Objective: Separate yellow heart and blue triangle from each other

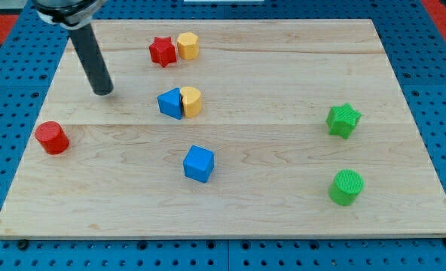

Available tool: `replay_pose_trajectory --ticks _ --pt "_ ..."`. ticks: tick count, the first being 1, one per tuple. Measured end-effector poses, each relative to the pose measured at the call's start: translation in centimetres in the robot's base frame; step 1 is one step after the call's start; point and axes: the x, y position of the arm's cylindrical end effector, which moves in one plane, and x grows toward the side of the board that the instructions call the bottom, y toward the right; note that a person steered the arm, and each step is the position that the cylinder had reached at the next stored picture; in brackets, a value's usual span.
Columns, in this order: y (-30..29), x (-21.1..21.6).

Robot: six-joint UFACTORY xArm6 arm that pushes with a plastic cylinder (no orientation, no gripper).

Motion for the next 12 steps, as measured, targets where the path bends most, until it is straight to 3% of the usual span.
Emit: replay_pose_trajectory --ticks 5,7,9,11,12 --pt "12.3 -1.1" --pt "12.2 -1.1" --pt "1.4 -2.0" --pt "7.1 -2.0" --pt "7.1 -0.8"
